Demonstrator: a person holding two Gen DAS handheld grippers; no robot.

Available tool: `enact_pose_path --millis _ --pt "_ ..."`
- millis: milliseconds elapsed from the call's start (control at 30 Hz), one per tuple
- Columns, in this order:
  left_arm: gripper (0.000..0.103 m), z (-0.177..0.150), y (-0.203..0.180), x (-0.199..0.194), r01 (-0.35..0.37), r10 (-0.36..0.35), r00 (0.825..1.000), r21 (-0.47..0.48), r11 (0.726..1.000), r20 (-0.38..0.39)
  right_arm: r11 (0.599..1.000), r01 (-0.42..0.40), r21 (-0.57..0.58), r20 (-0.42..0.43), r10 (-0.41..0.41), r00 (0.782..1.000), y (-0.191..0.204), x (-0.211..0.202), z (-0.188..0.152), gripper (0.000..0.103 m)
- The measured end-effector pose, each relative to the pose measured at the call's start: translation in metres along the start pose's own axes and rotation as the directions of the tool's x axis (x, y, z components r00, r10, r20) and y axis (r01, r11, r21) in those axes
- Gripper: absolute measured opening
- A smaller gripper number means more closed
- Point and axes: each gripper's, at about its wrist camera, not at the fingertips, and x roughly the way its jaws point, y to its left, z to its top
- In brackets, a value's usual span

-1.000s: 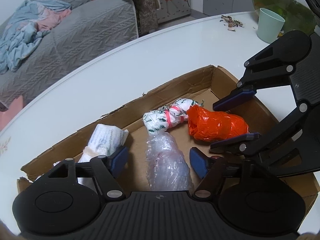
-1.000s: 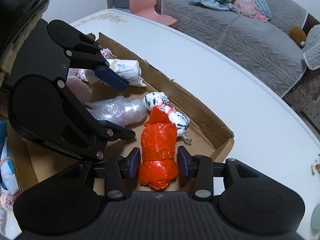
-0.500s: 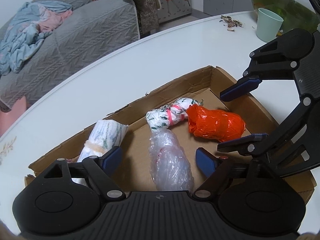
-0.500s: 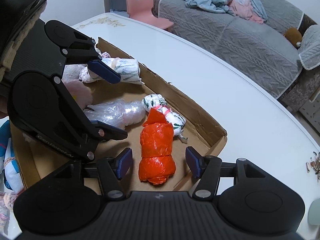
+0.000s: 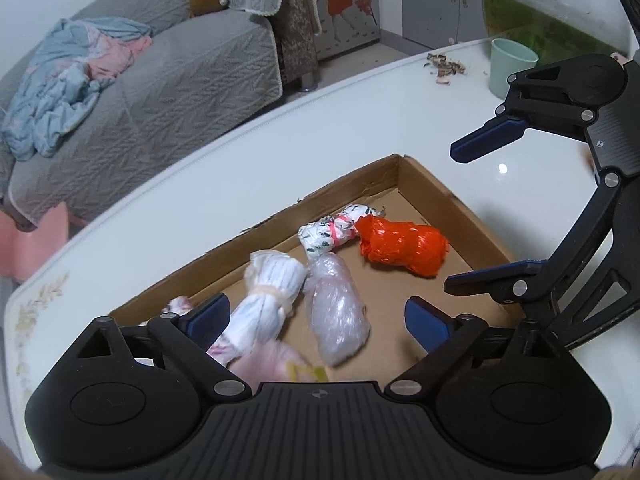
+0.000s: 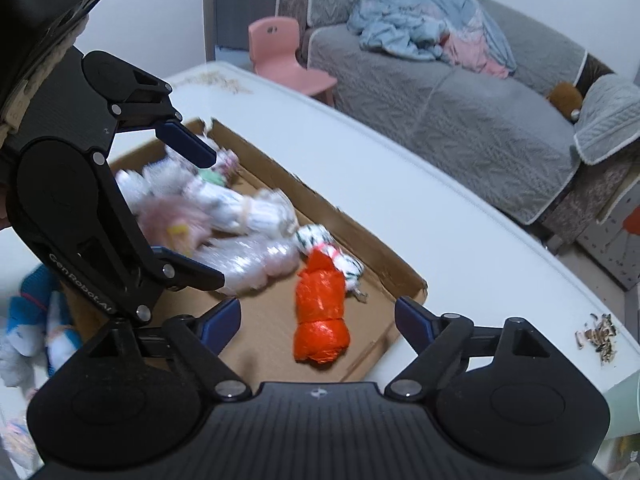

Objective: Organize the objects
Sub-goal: 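Move both grippers back over the remaining pile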

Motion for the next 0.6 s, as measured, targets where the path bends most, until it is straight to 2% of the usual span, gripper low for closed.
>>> enact_pose_path --millis 167,267,400,467,600 --pt "0.101 -0.015 0.004 -0.037 -0.008 0.008 1.000 -0.026 1.000 0.022 1.000 0.017 0.022 0.043 -0.018 0.999 0.013 -0.024 -0.003 0.086" --pt "0.102 -0.036 0.005 -0.059 -0.023 0.023 1.000 -0.028 0.999 0.014 0.998 0.021 0.056 0.069 -0.024 0.997 0.019 -0.043 -0.011 0.089" --pt "0.102 -0.076 0.008 -0.079 -0.051 0.049 0.998 -0.051 0.997 -0.040 0.996 -0.008 0.085 0.086 0.001 0.996 0.042 -0.062 -0.023 0.090" --pt "0.102 -0.100 0.008 -0.085 -0.047 0.041 0.996 -0.080 0.996 -0.083 0.996 -0.019 0.084 0.072 0.013 0.997 0.062 -0.069 -0.030 0.091" --pt "0.102 -0.143 -0.011 -0.091 -0.061 0.054 0.987 -0.040 0.997 -0.154 0.992 -0.112 0.050 0.026 0.111 0.993 0.116 -0.074 -0.053 0.092"
